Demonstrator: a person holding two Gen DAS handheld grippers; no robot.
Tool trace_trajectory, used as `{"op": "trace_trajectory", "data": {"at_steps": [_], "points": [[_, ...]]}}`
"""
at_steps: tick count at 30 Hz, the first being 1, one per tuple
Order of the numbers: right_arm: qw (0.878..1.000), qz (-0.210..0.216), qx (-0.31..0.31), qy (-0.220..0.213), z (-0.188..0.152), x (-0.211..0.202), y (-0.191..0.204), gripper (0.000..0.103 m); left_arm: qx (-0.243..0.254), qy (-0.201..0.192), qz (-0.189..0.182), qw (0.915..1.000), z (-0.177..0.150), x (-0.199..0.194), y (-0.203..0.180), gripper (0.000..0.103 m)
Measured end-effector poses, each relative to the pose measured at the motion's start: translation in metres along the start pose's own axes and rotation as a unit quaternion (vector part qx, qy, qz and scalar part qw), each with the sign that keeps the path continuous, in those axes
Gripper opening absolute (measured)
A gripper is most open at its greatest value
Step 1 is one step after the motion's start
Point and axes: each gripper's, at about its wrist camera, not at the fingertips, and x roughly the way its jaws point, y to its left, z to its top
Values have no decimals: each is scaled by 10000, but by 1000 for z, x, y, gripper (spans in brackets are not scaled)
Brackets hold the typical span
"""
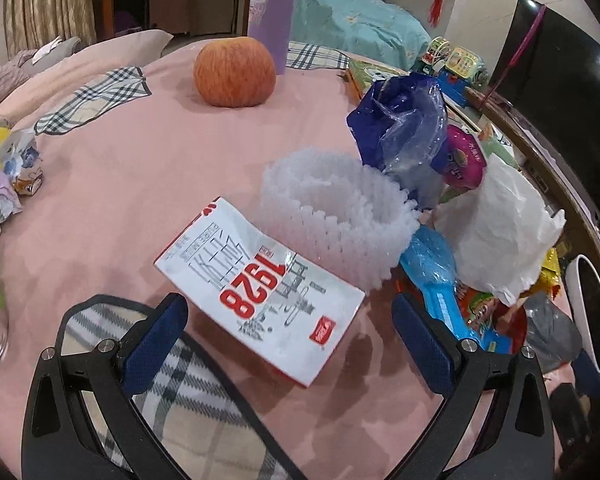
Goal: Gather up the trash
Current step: 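Grasp the white-red milk carton with left tool while right tool grasps red chip bag, then carry the milk carton and red chip bag over the trash bin with both tools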
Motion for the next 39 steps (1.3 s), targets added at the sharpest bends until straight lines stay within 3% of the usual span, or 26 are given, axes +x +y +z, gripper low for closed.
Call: {"op": "trace_trajectory", "data": {"at_steps": [2,4,5,8,10,15,23,27,29,30,31,34,35,36,37,39], "points": [[9999,11,30,145,1,9,-2,102,-14,49,-80,10000,0,3,1,97],[9996,74,115,267,2,16,-4,101,-58,113,-167,9998,1,5,7,80],[9994,90,140,294,2,18,-6,99,-48,83,-202,9998,0,3,9,78],[9991,158,198,329,3,20,-8,81,49,65,-353,9993,-5,-3,14,62],[9990,163,212,347,1,20,-7,59,134,64,-440,9989,-10,-8,18,55],[9995,159,192,188,-1,8,-6,47,349,85,-763,9964,-27,-26,29,55],[9996,200,170,60,-7,-10,-4,44,892,191,-1422,9856,-56,-58,34,55],[9994,234,246,57,-11,-15,-4,44,995,112,-1115,9887,-62,-59,28,56],[9994,228,265,48,-13,-19,-5,44,960,106,-959,9907,-65,-59,24,65],[9994,221,269,32,-14,-21,-5,44,928,109,-845,9920,-66,-58,22,80],[9993,229,284,18,-15,-23,-6,44,865,65,-675,9939,-66,-58,20,85],[9992,245,326,-37,-16,-30,-7,44,779,-38,-469,9958,-65,-55,18,85],[9991,248,341,-55,-17,-32,-7,44,748,-107,-370,9965,-65,-56,17,84],[9990,247,355,-67,-17,-33,-8,44,748,-157,-320,9966,-65,-55,17,78],[9990,241,364,-75,-17,-34,-9,44,761,-204,-286,9965,-64,-54,16,58],[9990,228,373,-99,-18,-37,-11,44,780,-143,-316,9963,-62,-51,15,53]]}}
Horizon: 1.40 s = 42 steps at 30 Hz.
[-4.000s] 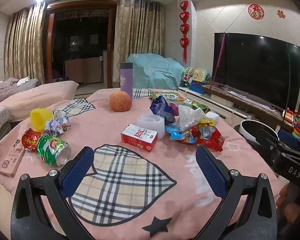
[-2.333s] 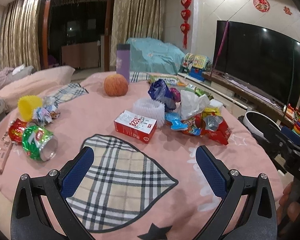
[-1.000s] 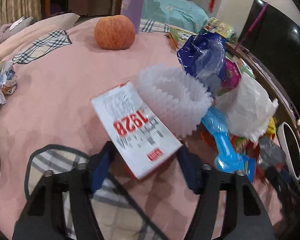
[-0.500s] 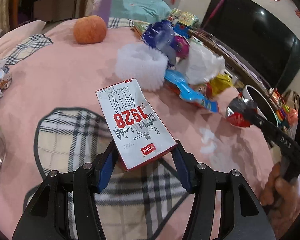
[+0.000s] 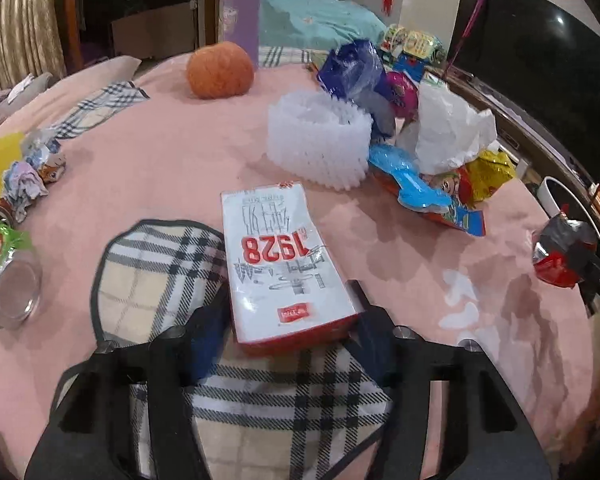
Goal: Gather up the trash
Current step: 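Carry the milk carton and red chip bag over the trash bin with both tools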
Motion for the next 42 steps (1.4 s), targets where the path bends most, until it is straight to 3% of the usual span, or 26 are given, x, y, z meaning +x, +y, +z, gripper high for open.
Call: {"op": "trace_trajectory", "data": {"at_steps": [4,12,19,29,42], "points": [[9999,4,82,-73,-1,-9,-7,44,216,-145,-170,9995,-4,-13,-14,52],[9992,-110,307,-244,-3,-30,-34,44,896,-541,-1115,9882,-9,-57,-76,52],[9969,-335,611,-372,-5,-48,-67,44,1322,-399,-1646,9767,-5,-50,-126,52],[9920,-665,922,-549,5,-68,-116,44,1915,-367,-2088,9583,7,-45,-200,52],[9850,-1038,1154,-749,27,-80,-167,44,2265,-325,-2363,9444,37,-35,-260,52]]}}
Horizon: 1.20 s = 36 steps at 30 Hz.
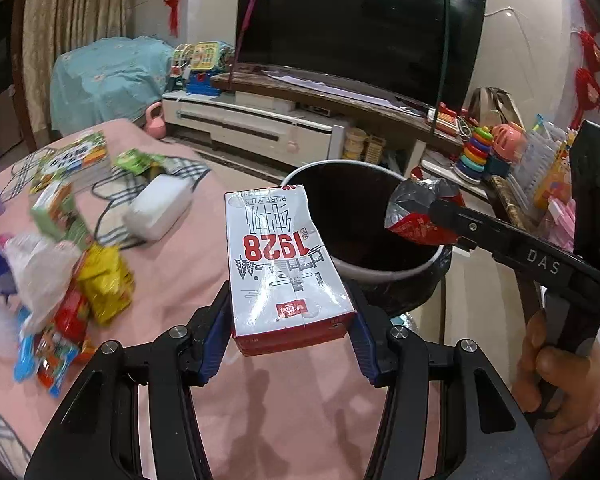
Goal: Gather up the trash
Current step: 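Carry the milk carton and red chip bag over the trash bin with both tools, then open both tools to drop the carton and chip bag into the bin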
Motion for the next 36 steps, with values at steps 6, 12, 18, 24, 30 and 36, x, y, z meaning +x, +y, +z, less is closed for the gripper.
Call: {"op": "trace_trajectory", "data": {"at_steps": [6,12,18,24,30,36], "points": [[10000,-56,45,-3,11,7,-14,44,250,34,-116,9996,20,16,-19,52],[9998,-59,154,52,17,15,-28,45,255,193,-260,9992,35,36,-23,52],[9996,-75,217,156,23,24,-38,45,274,333,-343,9985,43,50,-28,52],[9996,-110,181,207,32,27,-42,45,310,401,-380,9980,48,59,-34,52],[9993,-204,170,245,39,32,-50,46,422,460,-285,9976,53,71,-41,53],[9988,-82,250,411,43,43,-56,63,340,546,-234,9977,51,79,-38,69]]}}
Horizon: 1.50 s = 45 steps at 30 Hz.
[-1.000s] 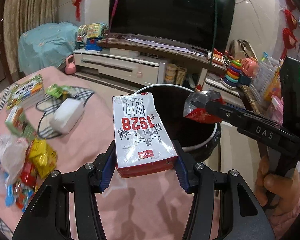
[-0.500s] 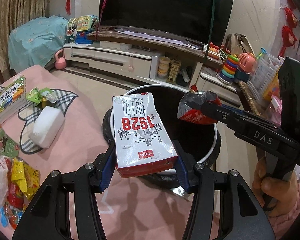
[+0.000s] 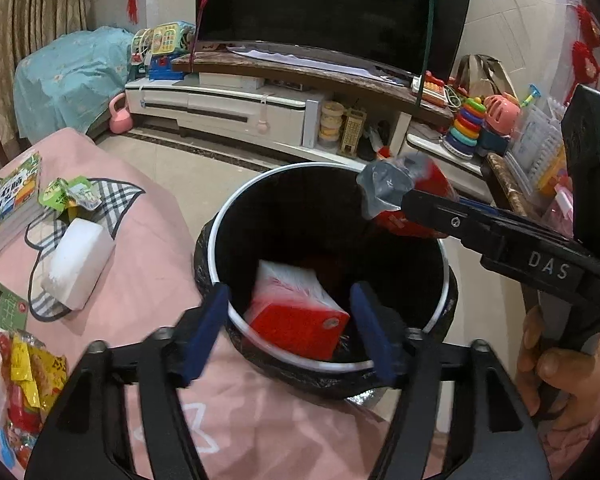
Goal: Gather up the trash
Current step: 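Open both tools to drop the carton and chip bag into the bin, then grasp the white foam net sleeve with left tool while right tool grasps yellow packet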
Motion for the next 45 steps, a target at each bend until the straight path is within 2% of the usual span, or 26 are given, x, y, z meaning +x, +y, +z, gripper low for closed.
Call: {"op": "trace_trajectory", "data": {"at_steps": [4,11,15,23,36,45], "points": [[10000,4,81,-25,1,-2,-3,68,-96,-108,39,9999,-7,-9,6,78],[9996,118,211,-163,-8,-15,0,75,-491,-264,91,9984,-37,-32,21,79],[9993,225,198,-243,-20,-22,13,86,-642,-352,211,9971,-56,-48,29,79],[9985,474,-47,-261,-48,-31,56,90,-1059,-493,529,9918,-96,-85,59,80],[9931,852,-810,-12,-97,-19,143,92,-1785,-698,1310,9727,-167,-138,123,80],[9875,1102,-1106,210,-118,-9,183,92,-2269,-747,1554,9585,-197,-156,159,80]]}}
